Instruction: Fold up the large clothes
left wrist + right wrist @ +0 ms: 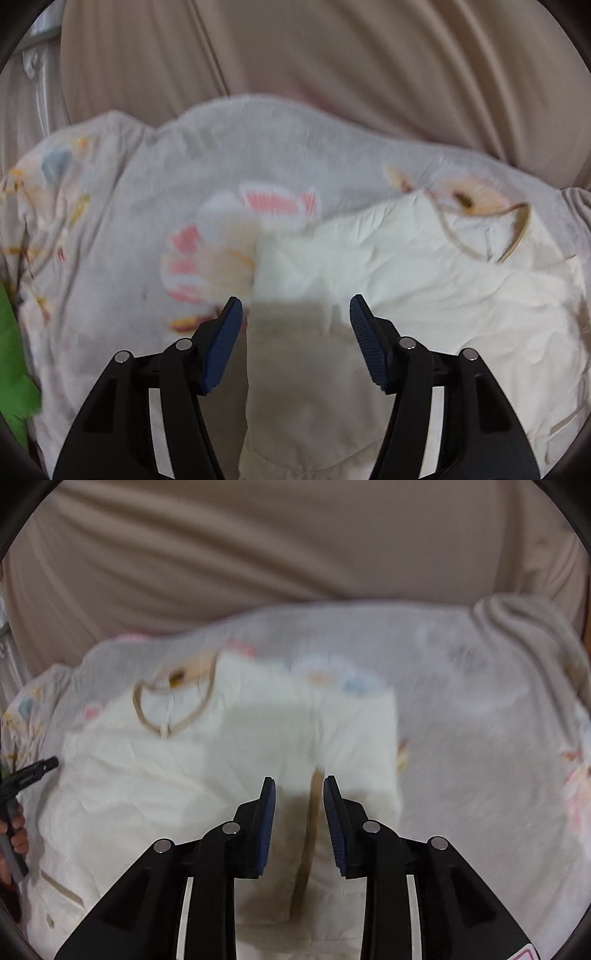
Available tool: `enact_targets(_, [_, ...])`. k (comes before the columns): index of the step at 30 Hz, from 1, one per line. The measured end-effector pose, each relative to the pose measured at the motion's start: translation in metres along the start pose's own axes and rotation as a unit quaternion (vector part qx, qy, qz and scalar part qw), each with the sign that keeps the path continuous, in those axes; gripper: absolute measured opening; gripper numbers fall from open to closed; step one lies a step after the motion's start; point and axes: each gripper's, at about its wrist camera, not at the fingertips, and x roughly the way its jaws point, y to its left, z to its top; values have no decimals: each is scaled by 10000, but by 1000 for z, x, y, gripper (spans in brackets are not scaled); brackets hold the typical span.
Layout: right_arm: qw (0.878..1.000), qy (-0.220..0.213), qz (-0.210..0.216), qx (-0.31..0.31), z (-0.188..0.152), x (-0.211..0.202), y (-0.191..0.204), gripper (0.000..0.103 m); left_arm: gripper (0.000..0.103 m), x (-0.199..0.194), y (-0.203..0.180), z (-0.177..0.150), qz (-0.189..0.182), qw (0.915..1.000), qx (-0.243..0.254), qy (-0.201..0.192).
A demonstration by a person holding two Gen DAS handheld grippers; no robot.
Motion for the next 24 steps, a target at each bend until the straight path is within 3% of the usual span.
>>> enact_targets(3, [9982,-190,552,-108,33,-7,32,28,62,-2,-22,28,-159,9997,96,-137])
enact_targets(5, [9950,26,933,-369,47,14,65,27,62,17,-42,45,-401,9992,75,37])
enact_targets(6, [9929,204,1063,-491,50,30,82,19,62,31,-52,51,-513,9985,32,163])
enact_targets(10, [9900,763,914,-758,60,105,121,12,62,90,-74,59,-404,9967,-5,699])
enact_targets(12, [9905,1019,615,-686,62,136,109,12,62,110,-74,55,-167,9959,88,884])
enact_targets(14, [9913,1180,365,-453,62,155,84,0,63,125,-64,51,-43,9959,64,907])
enact_targets(18, [9899,994,714,709,74,159,25,0,63,130,-51,55,-235,9963,-134,818])
enact_targets(21, [9927,834,655,582,80,154,29,0,66,131,-61,56,24,9976,108,683])
enact_targets(24, [9919,1050,479,526,78,173,29,0,78,135,-62,58,233,9972,51,707])
